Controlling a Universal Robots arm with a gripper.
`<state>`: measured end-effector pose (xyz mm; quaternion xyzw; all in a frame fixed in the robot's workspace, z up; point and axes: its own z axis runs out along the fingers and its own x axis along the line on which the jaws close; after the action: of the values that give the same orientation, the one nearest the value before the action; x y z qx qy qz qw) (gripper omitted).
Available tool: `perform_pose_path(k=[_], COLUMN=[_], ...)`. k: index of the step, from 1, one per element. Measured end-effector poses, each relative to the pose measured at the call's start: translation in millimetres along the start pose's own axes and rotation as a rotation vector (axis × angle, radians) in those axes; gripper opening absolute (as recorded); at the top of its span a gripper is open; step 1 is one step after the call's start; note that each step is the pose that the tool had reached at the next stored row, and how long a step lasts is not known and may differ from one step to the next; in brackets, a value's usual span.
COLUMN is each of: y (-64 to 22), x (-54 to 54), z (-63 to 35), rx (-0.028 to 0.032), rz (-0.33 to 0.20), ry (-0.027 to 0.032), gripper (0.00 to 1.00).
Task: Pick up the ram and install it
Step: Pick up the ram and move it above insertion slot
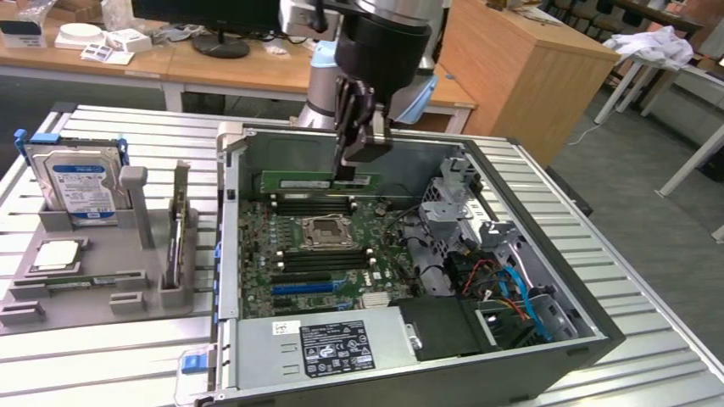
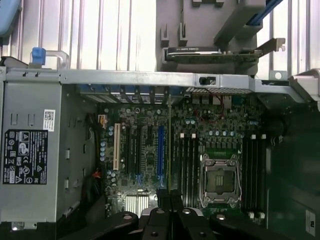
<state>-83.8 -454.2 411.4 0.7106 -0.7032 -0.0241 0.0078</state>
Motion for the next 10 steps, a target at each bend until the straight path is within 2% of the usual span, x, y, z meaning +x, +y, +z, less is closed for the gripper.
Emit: perform_pose_path(k=[10], y=[-21.7], x=[0.2], z=[-0.9], rx=[-0.0001], rz=[0.0], ry=[0.0001], gripper=[0.12])
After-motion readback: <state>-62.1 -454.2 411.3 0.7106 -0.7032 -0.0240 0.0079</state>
